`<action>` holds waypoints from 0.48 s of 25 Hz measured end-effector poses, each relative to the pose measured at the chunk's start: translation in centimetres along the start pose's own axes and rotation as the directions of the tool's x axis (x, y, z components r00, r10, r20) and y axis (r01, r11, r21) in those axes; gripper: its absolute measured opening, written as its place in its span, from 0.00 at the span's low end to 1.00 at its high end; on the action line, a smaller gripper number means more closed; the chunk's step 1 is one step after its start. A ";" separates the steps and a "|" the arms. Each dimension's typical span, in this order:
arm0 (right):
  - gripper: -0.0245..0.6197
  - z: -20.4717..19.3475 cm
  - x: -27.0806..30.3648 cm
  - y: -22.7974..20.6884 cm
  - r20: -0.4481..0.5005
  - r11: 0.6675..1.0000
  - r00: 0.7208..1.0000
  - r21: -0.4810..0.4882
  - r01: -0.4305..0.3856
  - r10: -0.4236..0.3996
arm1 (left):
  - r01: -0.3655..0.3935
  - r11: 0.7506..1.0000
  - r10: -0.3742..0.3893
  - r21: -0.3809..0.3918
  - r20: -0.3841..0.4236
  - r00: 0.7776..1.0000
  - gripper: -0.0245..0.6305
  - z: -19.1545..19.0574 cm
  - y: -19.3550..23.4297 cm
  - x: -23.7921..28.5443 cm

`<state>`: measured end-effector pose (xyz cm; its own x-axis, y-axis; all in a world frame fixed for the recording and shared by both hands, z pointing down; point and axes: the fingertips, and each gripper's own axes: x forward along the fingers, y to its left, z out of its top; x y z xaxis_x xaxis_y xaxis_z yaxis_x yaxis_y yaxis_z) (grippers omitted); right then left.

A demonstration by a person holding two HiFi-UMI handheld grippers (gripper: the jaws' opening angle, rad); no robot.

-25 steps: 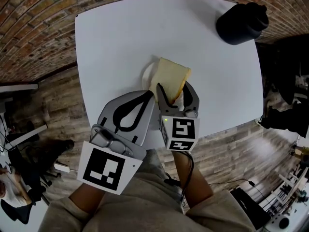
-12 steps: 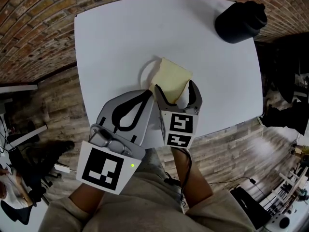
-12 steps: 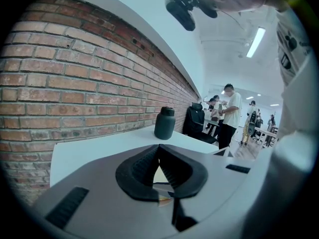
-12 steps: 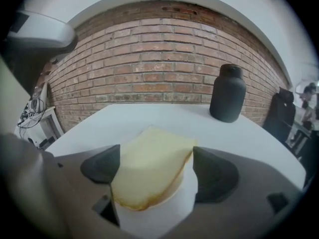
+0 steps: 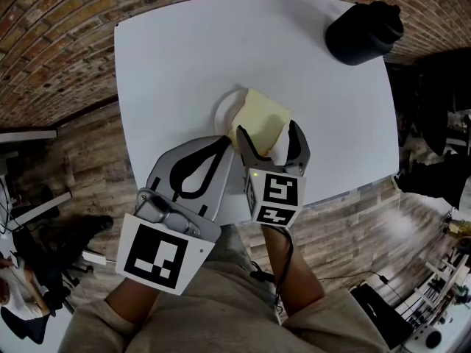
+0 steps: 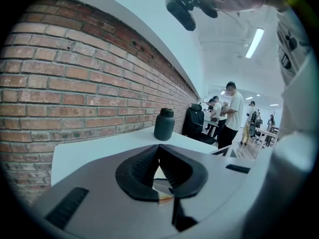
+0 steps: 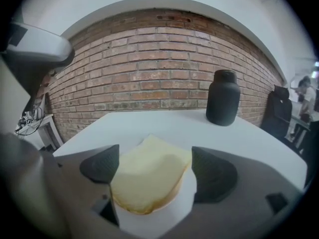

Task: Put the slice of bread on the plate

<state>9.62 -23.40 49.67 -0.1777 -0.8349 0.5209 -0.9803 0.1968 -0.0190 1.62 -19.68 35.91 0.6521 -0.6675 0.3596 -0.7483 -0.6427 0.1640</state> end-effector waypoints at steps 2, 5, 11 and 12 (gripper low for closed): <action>0.74 0.3 -0.1 0.1 0.013 1.000 1.000 0.009 -0.006 0.006 | 0.002 1.000 -0.002 0.001 0.003 1.000 0.05 0.0 -0.1 -0.1; 0.73 0.7 -0.1 0.5 0.027 1.000 0.999 0.013 -0.017 0.017 | 0.004 1.000 -0.004 0.002 0.004 1.000 0.05 0.1 -0.1 -0.3; 0.41 1.7 -0.9 0.5 0.057 1.000 0.998 0.003 -0.006 0.006 | 0.011 1.000 -0.012 0.007 0.012 1.000 0.05 0.4 -0.3 -0.5; 0.28 2.0 -1.2 0.4 0.069 1.000 0.998 0.001 0.002 -0.003 | 0.013 1.000 -0.013 0.008 0.014 1.000 0.05 0.5 -0.4 -0.6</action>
<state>9.25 -23.33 47.32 -0.1807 -0.8687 0.4612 -0.9808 0.1941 -0.0187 1.56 -19.21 35.21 0.6635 -0.6641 0.3446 -0.7387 -0.6545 0.1611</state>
